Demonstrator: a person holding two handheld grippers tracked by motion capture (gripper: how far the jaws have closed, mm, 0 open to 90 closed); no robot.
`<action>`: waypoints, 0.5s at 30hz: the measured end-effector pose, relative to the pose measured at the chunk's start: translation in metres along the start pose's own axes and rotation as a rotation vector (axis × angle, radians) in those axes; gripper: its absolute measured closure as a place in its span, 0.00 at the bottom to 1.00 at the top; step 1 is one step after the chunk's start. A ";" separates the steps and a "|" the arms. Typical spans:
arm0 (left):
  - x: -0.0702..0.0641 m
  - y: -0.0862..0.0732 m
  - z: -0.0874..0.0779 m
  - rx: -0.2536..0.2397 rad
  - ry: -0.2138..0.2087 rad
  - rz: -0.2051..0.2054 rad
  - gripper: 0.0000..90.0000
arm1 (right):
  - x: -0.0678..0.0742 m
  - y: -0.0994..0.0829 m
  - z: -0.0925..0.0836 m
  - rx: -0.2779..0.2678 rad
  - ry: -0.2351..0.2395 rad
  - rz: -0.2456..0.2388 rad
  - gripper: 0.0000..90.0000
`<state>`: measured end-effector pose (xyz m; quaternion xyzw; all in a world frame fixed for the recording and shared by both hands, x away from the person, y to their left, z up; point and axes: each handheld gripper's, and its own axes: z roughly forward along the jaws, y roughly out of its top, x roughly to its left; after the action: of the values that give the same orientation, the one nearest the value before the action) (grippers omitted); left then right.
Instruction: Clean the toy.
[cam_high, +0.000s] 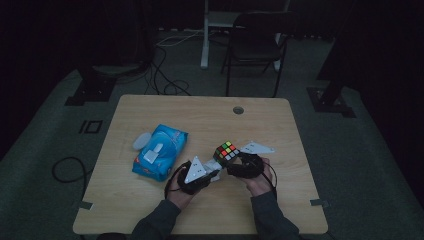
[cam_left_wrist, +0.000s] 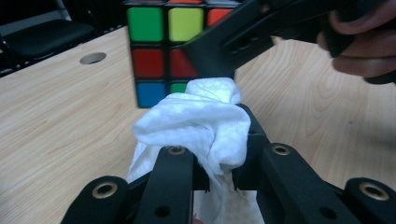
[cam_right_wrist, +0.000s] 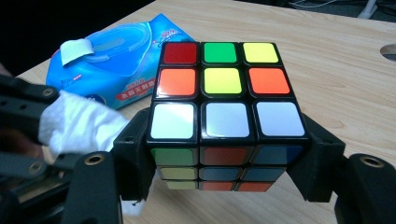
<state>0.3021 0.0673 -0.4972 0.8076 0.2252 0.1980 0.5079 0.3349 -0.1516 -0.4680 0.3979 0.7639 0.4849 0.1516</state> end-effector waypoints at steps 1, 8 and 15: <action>-0.002 0.001 0.000 -0.003 -0.005 0.001 0.90 | 0.000 0.000 0.001 -0.002 -0.001 0.003 0.38; -0.007 0.002 0.003 -0.005 -0.013 0.008 0.90 | 0.002 0.002 0.007 -0.004 -0.010 0.026 0.38; -0.009 0.002 0.007 -0.005 0.000 0.010 0.90 | 0.007 0.007 0.012 0.001 -0.036 0.041 0.38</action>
<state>0.2988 0.0563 -0.4989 0.8073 0.2206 0.2010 0.5091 0.3414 -0.1375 -0.4671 0.4222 0.7529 0.4805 0.1550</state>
